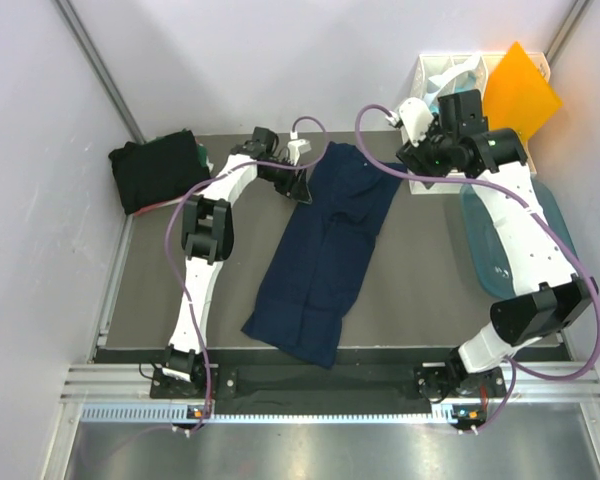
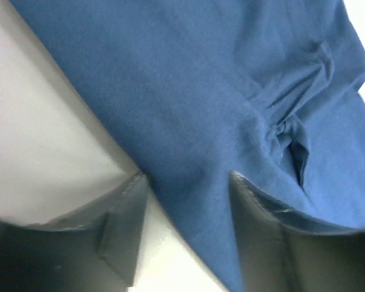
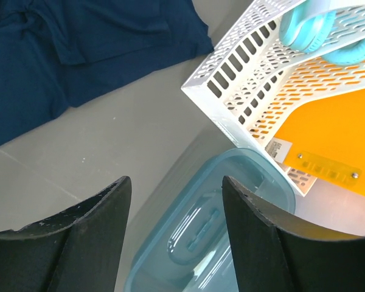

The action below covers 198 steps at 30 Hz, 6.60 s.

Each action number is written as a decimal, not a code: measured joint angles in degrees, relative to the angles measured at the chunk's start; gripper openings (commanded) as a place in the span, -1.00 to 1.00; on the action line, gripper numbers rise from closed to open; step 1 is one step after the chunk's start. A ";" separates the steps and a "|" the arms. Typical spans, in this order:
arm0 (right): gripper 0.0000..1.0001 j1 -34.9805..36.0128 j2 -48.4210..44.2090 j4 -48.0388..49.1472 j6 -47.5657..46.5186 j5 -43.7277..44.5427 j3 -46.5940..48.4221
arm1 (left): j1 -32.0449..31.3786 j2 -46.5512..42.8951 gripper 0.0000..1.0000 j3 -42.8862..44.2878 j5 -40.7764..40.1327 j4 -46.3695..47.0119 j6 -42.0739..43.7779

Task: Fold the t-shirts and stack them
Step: Rotate the tshirt 90 degrees, then grab the bottom of the folded rectangular tshirt with right arm, then fold the folded rectangular tshirt in 1/3 of the way

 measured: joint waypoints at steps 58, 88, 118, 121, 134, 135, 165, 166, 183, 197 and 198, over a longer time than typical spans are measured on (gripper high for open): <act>0.46 25.81 2.60 10.91 -10.25 -6.64 -28.30 | 11.13 -23.96 0.98 -20.41 -19.65 6.34 -14.27; 0.49 60.92 21.81 31.82 9.33 6.29 -29.00 | 35.36 -42.80 0.98 -17.16 -35.89 -8.94 0.50; -1.00 62.23 22.75 42.03 17.92 10.27 -33.22 | 35.36 -42.42 0.98 -14.73 -38.45 -9.14 5.27; -1.00 62.10 22.40 41.90 17.49 9.44 -33.68 | 35.36 -42.36 0.98 -13.55 -38.60 -9.11 5.49; -1.00 60.70 16.52 20.22 7.80 -11.91 -31.58 | 35.36 -38.75 0.98 -8.96 -39.78 -9.14 6.40; -1.00 60.30 15.61 18.67 7.02 -13.20 -31.56 | 35.36 -38.47 0.98 -8.72 -39.82 -9.07 6.40; -1.00 44.06 9.22 14.47 -21.70 -1.22 -24.52 | 35.36 -37.77 0.98 -8.70 -40.81 -10.29 4.85; -1.00 43.19 9.73 15.23 -23.02 -0.35 -24.04 | 35.36 -37.77 0.98 -8.74 -40.81 -10.29 4.76; -1.00 35.54 21.92 27.15 -35.12 5.75 -17.22 | 35.36 -37.77 0.98 -12.20 -39.71 -10.10 1.84; -1.00 33.33 22.64 32.81 -37.11 6.62 -16.17 | 35.36 -37.77 0.98 -12.92 -39.67 -9.42 0.57; -1.00 33.33 22.93 32.94 -37.11 6.64 -16.00 | 35.36 -37.77 0.98 -12.92 -39.65 -9.42 0.55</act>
